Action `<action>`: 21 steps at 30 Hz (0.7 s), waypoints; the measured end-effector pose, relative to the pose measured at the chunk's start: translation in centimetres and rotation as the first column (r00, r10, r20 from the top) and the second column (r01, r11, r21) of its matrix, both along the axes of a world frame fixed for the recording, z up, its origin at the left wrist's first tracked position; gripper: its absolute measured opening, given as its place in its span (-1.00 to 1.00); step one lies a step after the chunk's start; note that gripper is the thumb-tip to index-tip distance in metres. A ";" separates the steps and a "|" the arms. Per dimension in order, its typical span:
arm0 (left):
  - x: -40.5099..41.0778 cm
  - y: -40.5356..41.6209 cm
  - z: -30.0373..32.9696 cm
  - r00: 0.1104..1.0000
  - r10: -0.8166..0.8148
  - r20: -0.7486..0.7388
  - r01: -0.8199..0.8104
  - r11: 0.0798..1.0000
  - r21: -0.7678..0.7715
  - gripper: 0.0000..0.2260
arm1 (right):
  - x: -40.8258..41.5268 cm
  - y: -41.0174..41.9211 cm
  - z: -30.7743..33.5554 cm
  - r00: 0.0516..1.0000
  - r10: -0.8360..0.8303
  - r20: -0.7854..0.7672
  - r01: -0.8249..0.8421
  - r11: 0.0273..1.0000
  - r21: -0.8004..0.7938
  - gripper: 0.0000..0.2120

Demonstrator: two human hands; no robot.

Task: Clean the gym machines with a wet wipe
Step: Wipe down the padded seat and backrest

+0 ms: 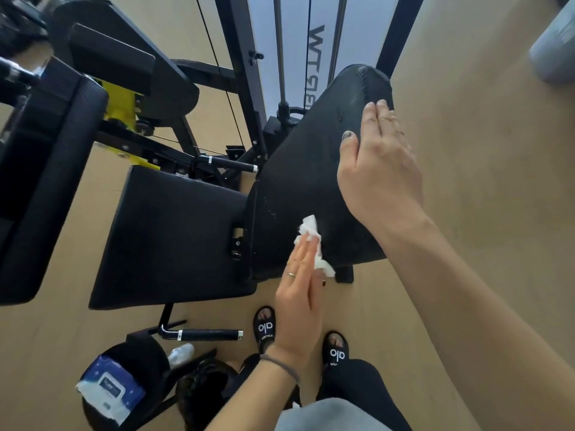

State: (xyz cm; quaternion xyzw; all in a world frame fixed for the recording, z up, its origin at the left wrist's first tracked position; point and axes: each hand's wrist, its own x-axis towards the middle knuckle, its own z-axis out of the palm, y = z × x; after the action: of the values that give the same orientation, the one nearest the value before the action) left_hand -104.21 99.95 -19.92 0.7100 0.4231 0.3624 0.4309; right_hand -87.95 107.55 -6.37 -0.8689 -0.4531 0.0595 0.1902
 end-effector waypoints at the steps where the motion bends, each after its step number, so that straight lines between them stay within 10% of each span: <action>1: -0.5 0.3 -1.3 0.999 0.035 -0.029 -0.035 0.999 0.006 -0.59 | 0.1 0.0 0.0 1.000 0.001 -0.002 -0.001 1.000 -0.003 -0.44; 11: 2.4 -0.8 1.0 1.000 -0.020 0.020 0.013 0.962 0.274 -0.61 | 0.1 0.0 0.0 0.999 0.035 0.007 -0.034 0.999 -0.024 -0.42; 21: -3.6 2.1 -4.4 0.973 0.157 -0.168 -0.198 0.943 -0.266 -0.62 | 0.2 0.6 0.0 0.997 0.057 0.052 -0.050 0.990 -0.132 -0.39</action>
State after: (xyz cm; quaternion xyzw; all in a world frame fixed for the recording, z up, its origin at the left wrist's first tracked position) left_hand -107.80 102.06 -24.29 0.6249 0.5624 0.2837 0.4612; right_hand -87.77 108.19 -6.36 -0.8683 -0.4766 0.0699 0.1187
